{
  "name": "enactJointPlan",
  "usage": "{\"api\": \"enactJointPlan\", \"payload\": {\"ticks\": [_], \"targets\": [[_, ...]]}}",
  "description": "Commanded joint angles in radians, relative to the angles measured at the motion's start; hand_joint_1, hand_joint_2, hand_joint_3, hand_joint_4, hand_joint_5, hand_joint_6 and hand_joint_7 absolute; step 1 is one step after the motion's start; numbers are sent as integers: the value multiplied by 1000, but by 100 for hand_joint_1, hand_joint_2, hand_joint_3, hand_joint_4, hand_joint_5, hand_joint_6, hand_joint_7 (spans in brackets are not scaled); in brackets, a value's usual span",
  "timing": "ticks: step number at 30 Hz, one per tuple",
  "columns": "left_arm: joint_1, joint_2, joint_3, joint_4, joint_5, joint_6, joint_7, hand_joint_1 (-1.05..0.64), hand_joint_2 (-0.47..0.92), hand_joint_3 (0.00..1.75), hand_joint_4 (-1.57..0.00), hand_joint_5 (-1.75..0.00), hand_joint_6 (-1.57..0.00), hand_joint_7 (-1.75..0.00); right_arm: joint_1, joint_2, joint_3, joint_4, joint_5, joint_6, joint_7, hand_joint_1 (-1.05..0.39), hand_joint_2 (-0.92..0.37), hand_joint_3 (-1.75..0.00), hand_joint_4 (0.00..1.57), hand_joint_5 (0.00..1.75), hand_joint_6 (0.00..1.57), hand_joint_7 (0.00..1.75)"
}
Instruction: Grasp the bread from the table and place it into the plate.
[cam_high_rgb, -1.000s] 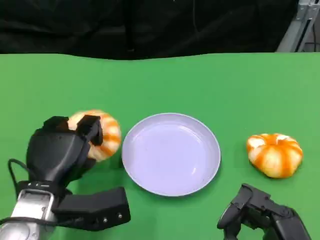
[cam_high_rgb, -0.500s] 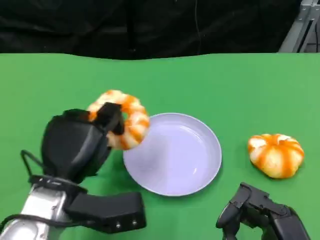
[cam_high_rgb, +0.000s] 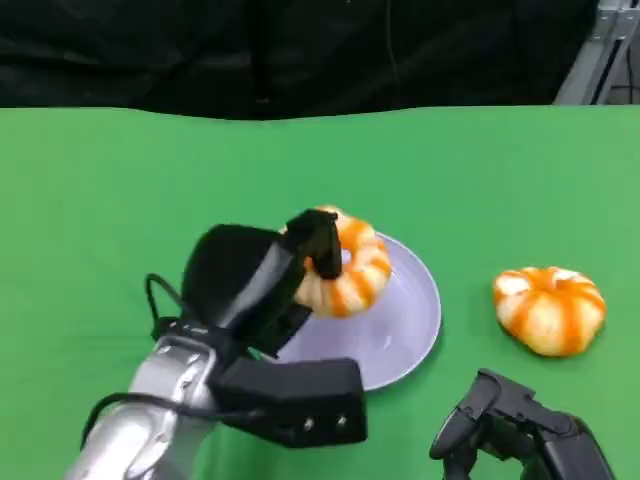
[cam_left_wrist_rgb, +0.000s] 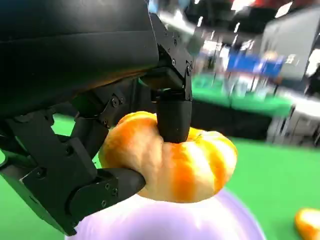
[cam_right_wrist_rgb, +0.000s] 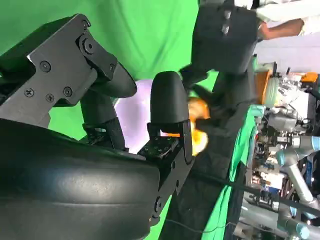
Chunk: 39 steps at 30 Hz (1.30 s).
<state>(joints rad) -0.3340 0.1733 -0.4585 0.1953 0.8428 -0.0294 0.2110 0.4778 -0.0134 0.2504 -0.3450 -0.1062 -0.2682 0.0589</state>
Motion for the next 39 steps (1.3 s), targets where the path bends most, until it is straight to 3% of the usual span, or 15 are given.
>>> {"api": "enactJointPlan", "payload": {"ticks": [1,2,4,6,8,10,16,18,23,31,32,33,35,39], "targets": [[-35,-20,8,21,-48,54,-104,-23,56,86,-74,-175,-80,-104,3,-2,-5,-2,4,-6,-9,-5,-38,-130,65,167,67,145],[-40,-13,0,7,-43,82,-157,-24,58,82,-73,-175,-81,-98,3,-2,-4,-1,4,-9,-10,-5,-38,-130,65,167,67,145],[-46,1,-12,-19,-37,122,-244,-35,79,39,-50,-124,-58,-44,2,-2,-1,-1,2,-9,-11,-5,-38,-130,65,168,67,145],[-52,14,-23,-39,-31,157,-323,-50,89,19,-28,-87,-39,-18,3,-2,0,-2,3,-6,-11,-5,-38,-130,65,168,67,145],[-55,27,-34,-53,-19,180,-370,-57,91,15,-19,-74,-32,-9,4,-2,1,-4,8,-3,-9,-5,-39,-130,64,168,67,145],[-56,40,-43,-65,-12,196,-419,-73,92,23,-4,-62,-19,-3,5,-3,0,-5,6,-1,-10,-5,-39,-130,64,168,66,145],[-45,92,-30,-141,-59,205,-571,-86,92,33,0,-33,-8,-4,-2,-7,-6,-1,11,0,-6,-4,-39,-130,64,168,66,145],[-32,110,-11,-175,-82,200,-589,-87,92,33,0,-31,-9,-4,-4,-7,-6,0,11,2,-6,-4,-39,-130,64,168,66,145],[59,142,100,-292,-217,158,-576,-63,92,29,-9,-51,-25,-12,-8,-3,-4,4,6,1,-11,-4,-38,-131,65,168,67,145],[66,148,103,-302,-229,156,-577,-61,92,29,-9,-55,-27,-12,-8,-4,-3,5,6,1,-11,-4,-38,-132,65,168,67,145],[196,93,221,-346,-374,48,-487,-53,91,29,-21,-63,-38,-18,-6,-5,-4,4,9,-1,-9,-4,-38,-132,65,168,67,145],[300,47,315,-380,-490,-39,-419,-36,87,33,-45,-84,-60,-32,-4,-7,-5,3,11,-3,-8,-3,-38,-132,65,168,67,145],[409,2,412,-409,-618,-145,-348,-21,72,59,-66,-104,-76,-54,-1,-8,-6,3,12,-5,-6,-3,-39,-131,65,168,67,145],[476,-21,440,-403,-692,-212,-335,-17,66,70,-72,-109,-80,-61,3,-7,-6,2,15,-7,-5,-3,-39,-130,64,168,67,145]]}}
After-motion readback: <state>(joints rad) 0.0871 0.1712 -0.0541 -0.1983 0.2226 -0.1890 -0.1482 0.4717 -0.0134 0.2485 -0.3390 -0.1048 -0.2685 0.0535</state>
